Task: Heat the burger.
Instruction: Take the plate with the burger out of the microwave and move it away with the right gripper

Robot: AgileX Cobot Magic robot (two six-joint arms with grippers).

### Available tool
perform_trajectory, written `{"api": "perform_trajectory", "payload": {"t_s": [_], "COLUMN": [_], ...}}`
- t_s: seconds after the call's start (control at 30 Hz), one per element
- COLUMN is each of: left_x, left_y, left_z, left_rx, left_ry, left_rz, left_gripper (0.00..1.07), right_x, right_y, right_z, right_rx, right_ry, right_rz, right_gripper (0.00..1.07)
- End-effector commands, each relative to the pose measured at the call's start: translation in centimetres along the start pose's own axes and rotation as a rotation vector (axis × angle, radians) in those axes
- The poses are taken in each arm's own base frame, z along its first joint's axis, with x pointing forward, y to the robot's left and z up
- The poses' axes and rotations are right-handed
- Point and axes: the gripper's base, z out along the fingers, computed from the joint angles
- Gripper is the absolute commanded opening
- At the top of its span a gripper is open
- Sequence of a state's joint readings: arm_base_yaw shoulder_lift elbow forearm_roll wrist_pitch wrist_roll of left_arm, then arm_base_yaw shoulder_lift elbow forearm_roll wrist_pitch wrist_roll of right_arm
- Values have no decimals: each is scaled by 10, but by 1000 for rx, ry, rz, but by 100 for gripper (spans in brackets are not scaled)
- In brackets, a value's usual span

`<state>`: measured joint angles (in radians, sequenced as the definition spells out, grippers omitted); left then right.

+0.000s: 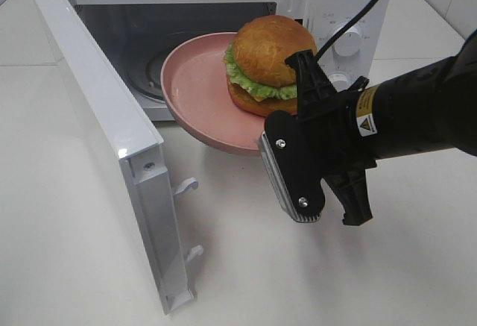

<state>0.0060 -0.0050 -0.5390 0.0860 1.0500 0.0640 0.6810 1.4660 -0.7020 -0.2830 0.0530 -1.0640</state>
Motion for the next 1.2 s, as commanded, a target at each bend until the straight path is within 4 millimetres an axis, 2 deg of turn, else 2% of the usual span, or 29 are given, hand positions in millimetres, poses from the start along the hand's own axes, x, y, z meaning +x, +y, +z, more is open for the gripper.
{"api": "perform_trajectory", "payload": {"t_s": [0.03, 0.4, 0.5, 0.57, 0.67, 0.77, 0.93, 1.0, 1.1, 1.17, 1.2], "left_x": [0, 0, 0, 0, 0, 0, 0, 0, 0, 0, 0], "left_y": [1, 1, 1, 1, 1, 1, 1, 1, 1, 1, 1], "left_z": [-2, -2, -2, -2, -2, -2, -2, -2, -2, -2, -2], "left_rx": [-8, -8, -8, -8, -8, -8, -8, -8, -8, -8, -8], "left_ry": [-31, -31, -31, -31, -31, -31, -31, -31, -31, -31, -31], "left_rz": [-3, -3, -3, -3, -3, -3, -3, -3, -3, -3, -3], "left_gripper": [98, 98, 98, 98, 98, 98, 98, 98, 98, 98, 98], "right_x": [-3, 3, 6, 10, 11, 16, 21, 26, 27, 31, 31], "right_y": [-8, 8, 15, 26, 29, 40, 52, 64, 67, 74, 74], "right_z": [-16, -45, -55, -69, -73, -90, -104, -119, -122, -134, -134], "right_rx": [93, 83, 73, 53, 50, 40, 23, 7, 3, -13, -13], "right_ry": [-35, -13, -1, 23, 27, 50, 76, 104, 109, 140, 140], "right_rz": [-21, -19, -18, -22, -21, -17, -12, -2, 3, 46, 46], "right_gripper": [0, 0, 0, 0, 0, 0, 0, 0, 0, 0, 0]}}
